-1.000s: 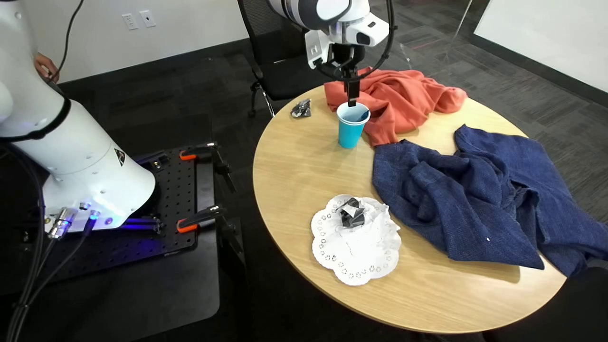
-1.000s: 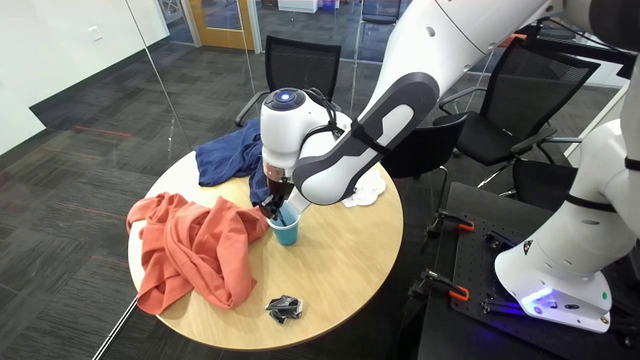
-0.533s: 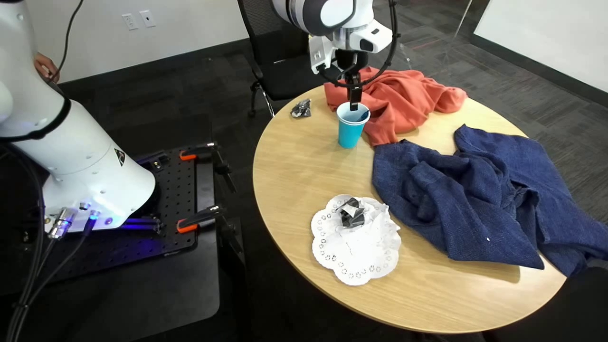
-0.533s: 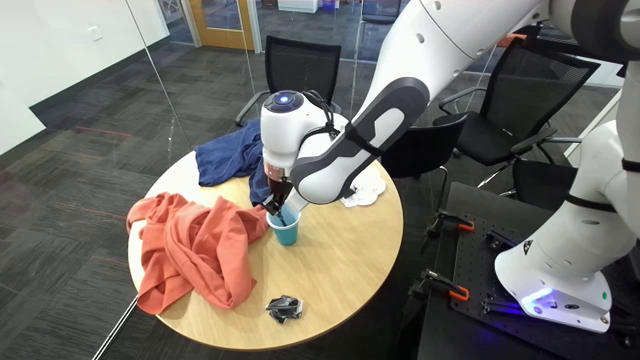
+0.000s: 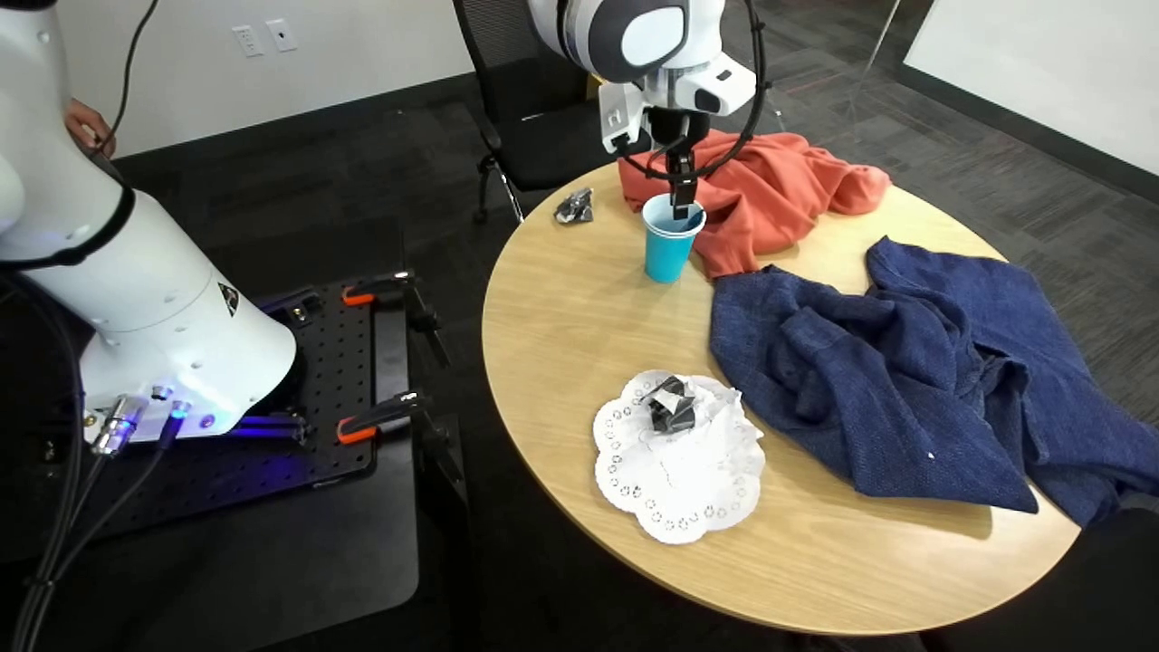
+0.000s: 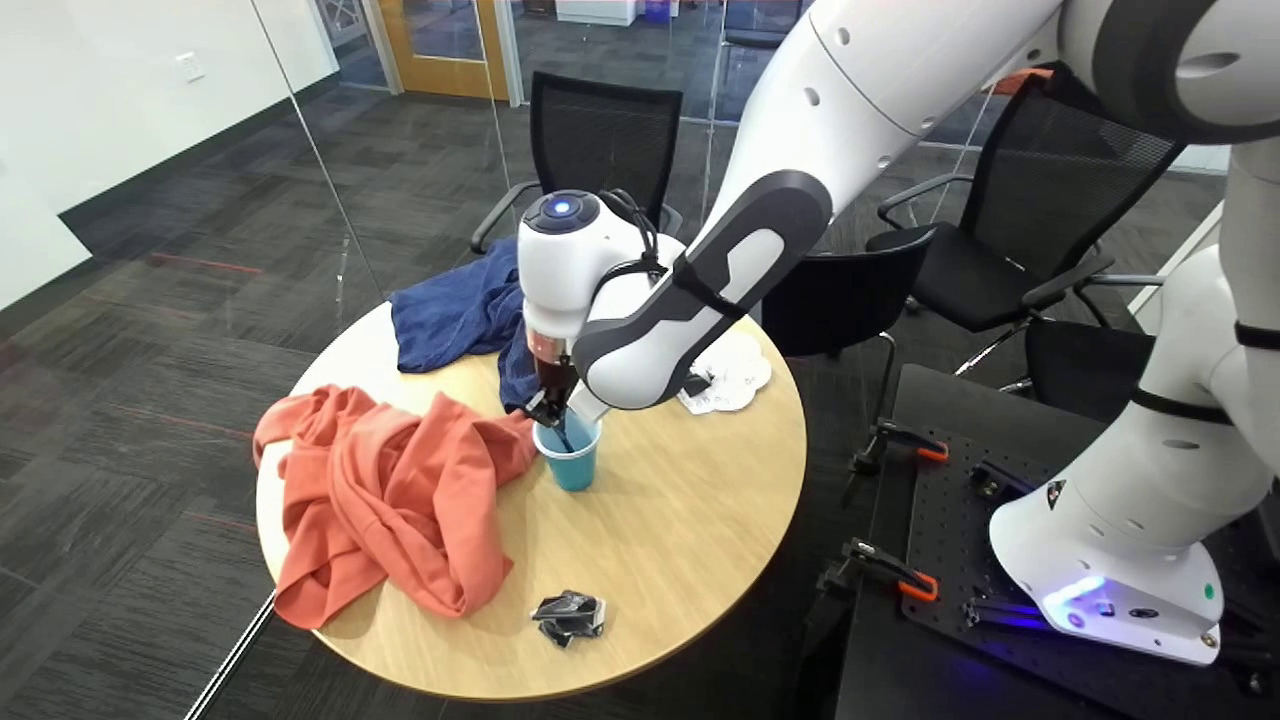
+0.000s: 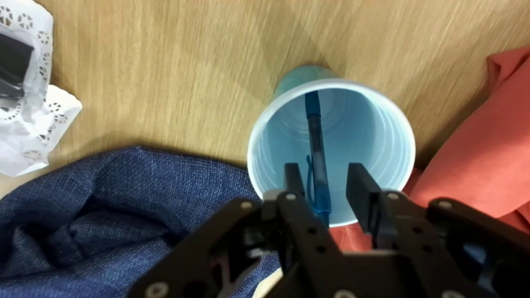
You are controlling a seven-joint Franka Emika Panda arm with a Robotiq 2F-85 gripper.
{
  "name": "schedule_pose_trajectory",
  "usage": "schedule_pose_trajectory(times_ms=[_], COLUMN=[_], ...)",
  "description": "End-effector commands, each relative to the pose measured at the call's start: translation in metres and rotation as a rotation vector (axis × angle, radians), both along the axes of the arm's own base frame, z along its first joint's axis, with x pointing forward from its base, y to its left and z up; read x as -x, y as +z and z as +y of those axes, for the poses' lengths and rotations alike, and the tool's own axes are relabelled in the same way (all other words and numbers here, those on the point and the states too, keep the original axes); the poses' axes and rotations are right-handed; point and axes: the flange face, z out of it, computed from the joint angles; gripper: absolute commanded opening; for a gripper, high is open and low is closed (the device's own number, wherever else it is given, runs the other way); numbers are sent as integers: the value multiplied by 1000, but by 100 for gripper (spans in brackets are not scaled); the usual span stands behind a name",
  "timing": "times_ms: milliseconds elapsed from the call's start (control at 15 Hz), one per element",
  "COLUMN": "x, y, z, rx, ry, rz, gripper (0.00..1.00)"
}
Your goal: Remove the pen from the blue cup and put it on the table
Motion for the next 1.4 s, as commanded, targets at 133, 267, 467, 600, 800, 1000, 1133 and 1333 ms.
schedule_pose_trajectory(times_ms=[133, 267, 467, 600, 800, 1000, 1133, 1333], x=[-14, -17, -21, -23, -27, -29, -29, -24], y=[-11, -16, -23, -28, -32, -35, -36, -31], z=[-1, -1, -2, -3, -3, 1, 3, 6], rx=[1, 6, 13, 18, 21, 22, 21, 19], ry=[-31, -33, -36, -38, -36, -31, -29, -31], rz=[5, 10, 13, 14, 14, 14, 13, 7], gripper=[32, 32, 30, 29, 27, 15, 1, 4])
